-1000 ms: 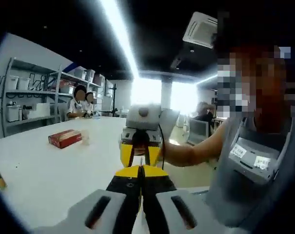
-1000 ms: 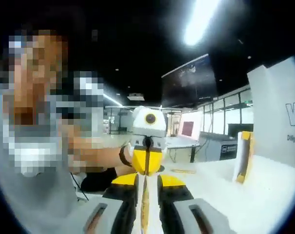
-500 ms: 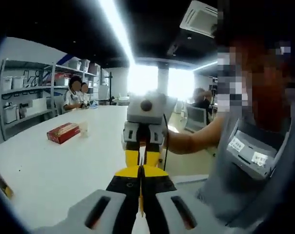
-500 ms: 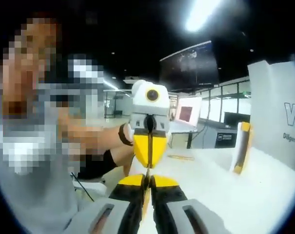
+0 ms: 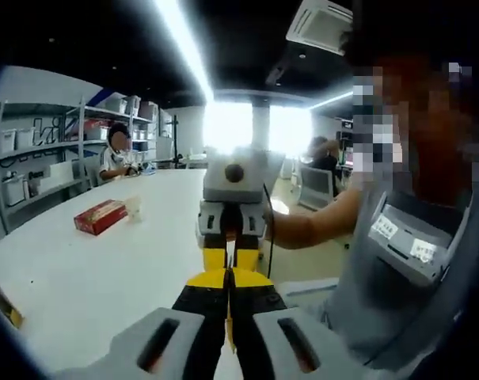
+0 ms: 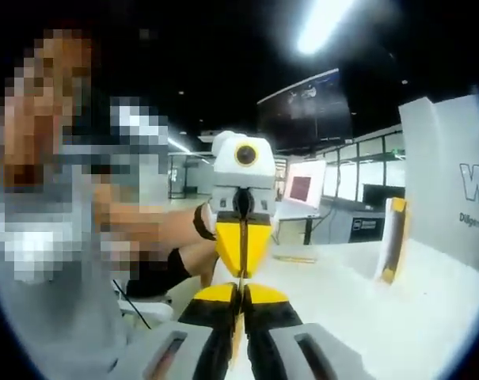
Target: Tear open the coffee pouch, take out the coffee, and pour the coffee from the pouch into the cup
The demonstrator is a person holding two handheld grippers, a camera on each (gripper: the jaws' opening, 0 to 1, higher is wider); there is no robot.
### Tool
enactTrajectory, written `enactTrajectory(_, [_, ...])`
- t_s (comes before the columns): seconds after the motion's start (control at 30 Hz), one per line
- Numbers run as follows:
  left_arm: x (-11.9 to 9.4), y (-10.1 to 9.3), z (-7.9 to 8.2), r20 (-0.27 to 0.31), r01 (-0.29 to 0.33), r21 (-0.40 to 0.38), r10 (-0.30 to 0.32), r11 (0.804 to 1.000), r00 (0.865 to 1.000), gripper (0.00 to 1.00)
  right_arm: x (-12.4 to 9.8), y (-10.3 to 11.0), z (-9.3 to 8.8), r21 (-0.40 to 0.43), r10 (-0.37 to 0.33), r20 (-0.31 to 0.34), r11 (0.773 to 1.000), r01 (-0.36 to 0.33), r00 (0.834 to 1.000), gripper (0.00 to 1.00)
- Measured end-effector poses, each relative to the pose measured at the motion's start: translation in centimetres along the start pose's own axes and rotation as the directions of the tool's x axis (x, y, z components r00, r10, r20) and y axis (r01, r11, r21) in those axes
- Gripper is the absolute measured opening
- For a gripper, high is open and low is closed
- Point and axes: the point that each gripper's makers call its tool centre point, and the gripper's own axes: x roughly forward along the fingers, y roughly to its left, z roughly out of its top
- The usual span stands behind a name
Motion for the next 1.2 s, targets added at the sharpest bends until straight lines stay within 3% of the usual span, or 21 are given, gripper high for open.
enactTrajectory(0.2, [0.0,0.3,-0.2,-0.012,-0.007,-0.007,0.007,1.0,1.0,0.02,0.1,-0.3,-0.3,-0.024,-0.026,-0.04,0.999,0.025,0.999,0.04])
enactTrajectory(0.33, [0.0,1.0,-0.3,-0.008,-0.049,-0.033,0.049,0.998,0.999,0.02,0.1,-1.1,-0.5,-0.033,-0.087,-0.061,0.996,0.085,0.994,0.02])
enactTrajectory(0.47, [-0.1,2.7,-0.4,0.003,-0.155,-0.048,0.155,0.987,0.988,0.02,0.0,-2.8,-0.7,-0.005,-0.204,-0.081,0.979,0.205,0.975,0.01])
enactTrajectory(0.57, [-0.5,4.2,-0.4,0.023,-0.268,-0.065,0.27,0.961,0.963,0.02,0.1,-4.2,-0.7,0.002,-0.293,-0.074,0.956,0.294,0.953,0.01])
enactTrajectory(0.63, [-0.7,5.1,-0.6,0.021,-0.364,-0.054,0.365,0.93,0.931,0.02,0.3,-5.0,-1.0,0.004,-0.349,-0.07,0.937,0.35,0.934,0.01])
enactTrajectory(0.67, [-0.8,5.5,-0.9,0.014,-0.417,-0.025,0.417,0.909,0.909,0.02,0.4,-5.5,-1.2,0.004,-0.378,-0.076,0.925,0.38,0.923,0.01])
enactTrajectory(0.8, [-1.2,6.4,-1.9,-0.01,-0.603,0.035,0.604,0.797,0.797,0.02,1.3,-6.6,-2.0,-0.024,-0.491,-0.072,0.871,0.49,0.868,0.01])
enactTrajectory(0.83, [-1.4,6.5,-2.1,-0.005,-0.638,0.023,0.638,0.77,0.77,0.02,1.6,-6.6,-2.2,-0.03,-0.503,-0.072,0.864,0.502,0.861,0.01])
enactTrajectory(0.87, [-1.5,6.5,-2.2,0.002,-0.657,0.013,0.657,0.754,0.754,0.02,1.7,-6.6,-2.3,-0.031,-0.519,-0.071,0.855,0.518,0.852,0.01])
enactTrajectory(0.9, [-1.7,6.5,-2.3,0.024,-0.689,-0.006,0.689,0.725,0.724,0.02,1.8,-6.7,-2.3,-0.042,-0.541,-0.071,0.841,0.539,0.838,0.0])
enactTrajectory(1.0, [-2.4,6.3,-2.4,0.071,-0.723,-0.082,0.728,0.686,0.682,0.02,2.1,-6.6,-2.1,-0.08,-0.592,-0.052,0.806,0.587,0.805,0.0])
enactTrajectory(1.07, [-2.6,6.1,-2.7,0.078,-0.727,-0.095,0.733,0.68,0.675,0.02,2.1,-6.5,-2.2,-0.108,-0.622,-0.051,0.781,0.615,0.781,0.0])
enactTrajectory(1.2, [-3.0,5.8,-2.7,0.104,-0.754,-0.109,0.762,0.647,0.639,0.01,2.2,-6.3,-1.9,-0.154,-0.668,-0.028,0.738,0.657,0.744,0.0])
